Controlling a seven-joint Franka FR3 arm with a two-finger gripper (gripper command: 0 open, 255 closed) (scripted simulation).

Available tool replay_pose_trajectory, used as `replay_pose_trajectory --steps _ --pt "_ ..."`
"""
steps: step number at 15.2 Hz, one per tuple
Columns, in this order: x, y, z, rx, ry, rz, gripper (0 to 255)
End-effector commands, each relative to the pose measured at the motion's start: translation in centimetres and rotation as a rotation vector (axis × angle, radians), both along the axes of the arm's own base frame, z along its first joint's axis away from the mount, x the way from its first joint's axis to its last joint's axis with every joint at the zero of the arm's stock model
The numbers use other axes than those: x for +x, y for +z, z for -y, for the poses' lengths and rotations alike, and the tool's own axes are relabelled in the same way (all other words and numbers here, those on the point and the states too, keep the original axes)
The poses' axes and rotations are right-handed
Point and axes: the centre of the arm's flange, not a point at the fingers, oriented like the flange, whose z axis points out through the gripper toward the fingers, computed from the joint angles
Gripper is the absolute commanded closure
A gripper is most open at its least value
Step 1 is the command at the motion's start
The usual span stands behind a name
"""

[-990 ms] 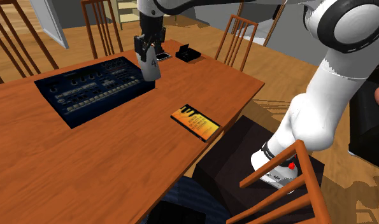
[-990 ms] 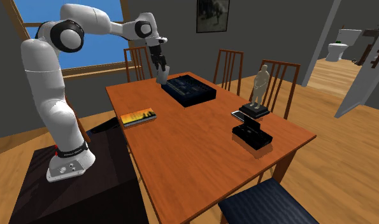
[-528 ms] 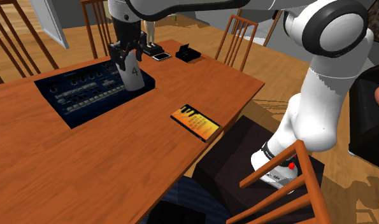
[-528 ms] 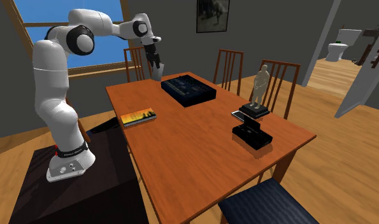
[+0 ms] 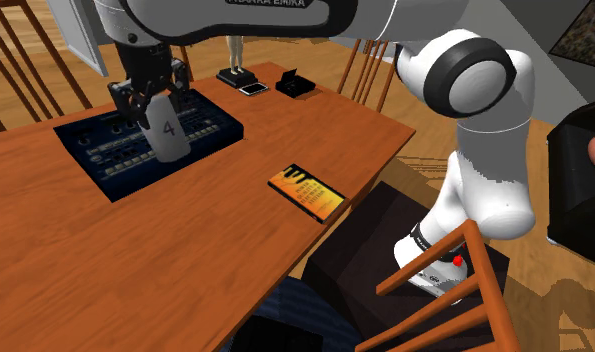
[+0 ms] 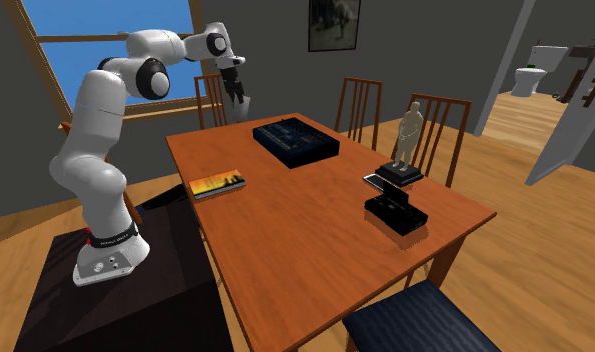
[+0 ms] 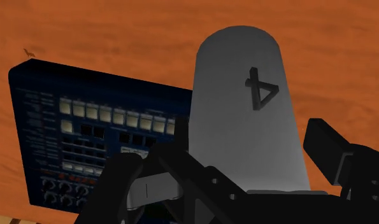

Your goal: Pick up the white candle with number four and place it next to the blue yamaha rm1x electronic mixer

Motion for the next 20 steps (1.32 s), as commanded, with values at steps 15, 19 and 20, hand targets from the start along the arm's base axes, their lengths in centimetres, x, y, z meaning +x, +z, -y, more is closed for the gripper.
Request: replay_pose_trajectory --steps 15,19,20 --pt "-0.2 -7.2 -3.7 0.000 -0.002 0.000 255" --pt "-0.2 -9.3 -3.7 0.000 -0.002 0.000 255" --pt "-0.2 -9.8 -3.7 0.000 -0.002 0.000 255"
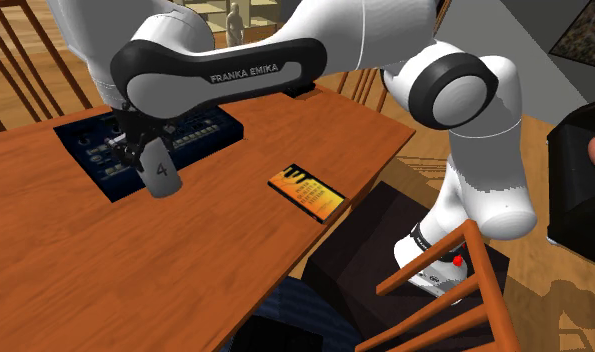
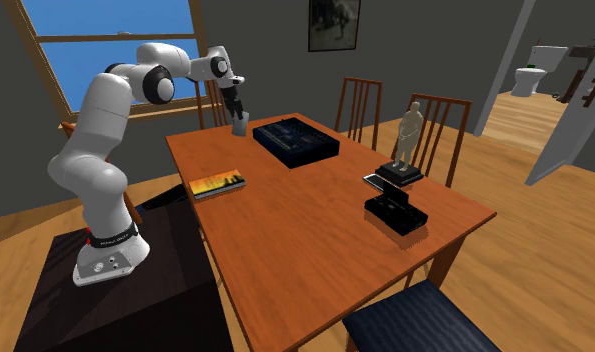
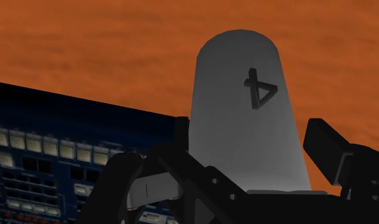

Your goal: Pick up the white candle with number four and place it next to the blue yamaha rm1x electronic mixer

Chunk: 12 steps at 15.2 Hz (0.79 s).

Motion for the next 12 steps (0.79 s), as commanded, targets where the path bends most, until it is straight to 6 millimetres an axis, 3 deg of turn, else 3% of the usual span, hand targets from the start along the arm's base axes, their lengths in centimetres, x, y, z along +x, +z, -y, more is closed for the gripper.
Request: replay_pose_trajectory --steps 1,12 --pt "-0.1 -1.0 0.1 0.001 0.000 0.001 255" --pt "-0.1 -6.7 0.1 0.001 0.000 0.001 255"
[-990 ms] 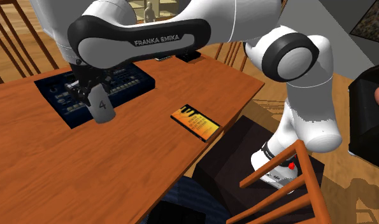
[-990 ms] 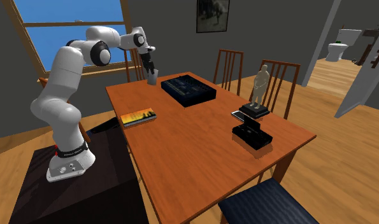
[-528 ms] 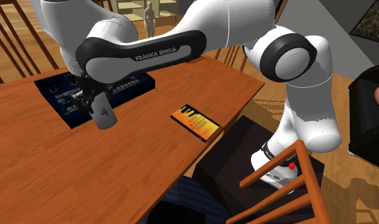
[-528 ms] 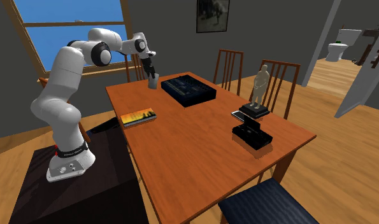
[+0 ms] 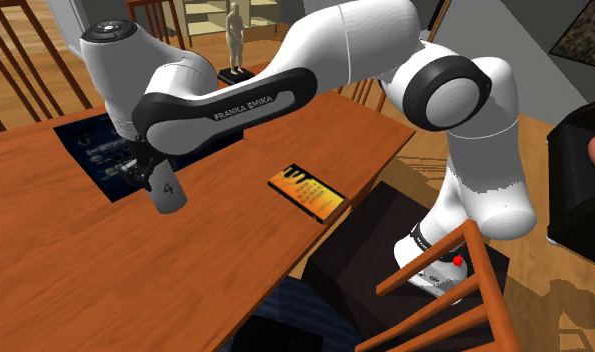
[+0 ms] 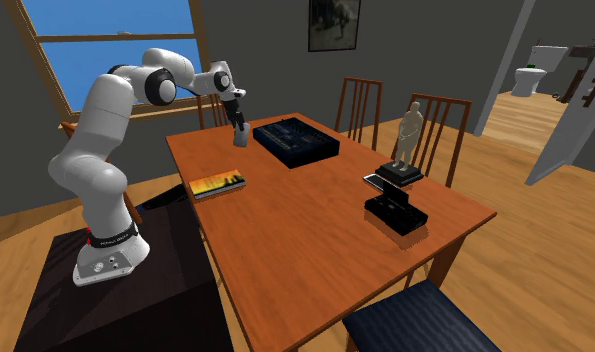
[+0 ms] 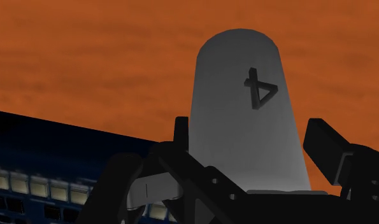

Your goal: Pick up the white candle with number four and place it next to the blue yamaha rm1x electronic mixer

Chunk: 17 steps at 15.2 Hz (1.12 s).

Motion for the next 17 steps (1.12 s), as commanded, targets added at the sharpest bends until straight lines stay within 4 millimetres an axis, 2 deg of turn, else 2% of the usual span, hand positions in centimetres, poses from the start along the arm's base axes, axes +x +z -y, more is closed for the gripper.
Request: replay_pose_trajectory --steps 1,7,8,13,17 --pt "0.0 -0.5 0.0 0.001 0.000 0.001 255" --pt "0.0 -0.5 0.0 0.001 0.000 0.001 255" --pt "0.0 -0.5 -0.1 0.001 0.000 0.001 0" --pt "0.0 -0.5 0.0 0.001 0.000 0.001 0" --pt "-0.8 4.5 -0.4 0.001 0.000 0.001 0"
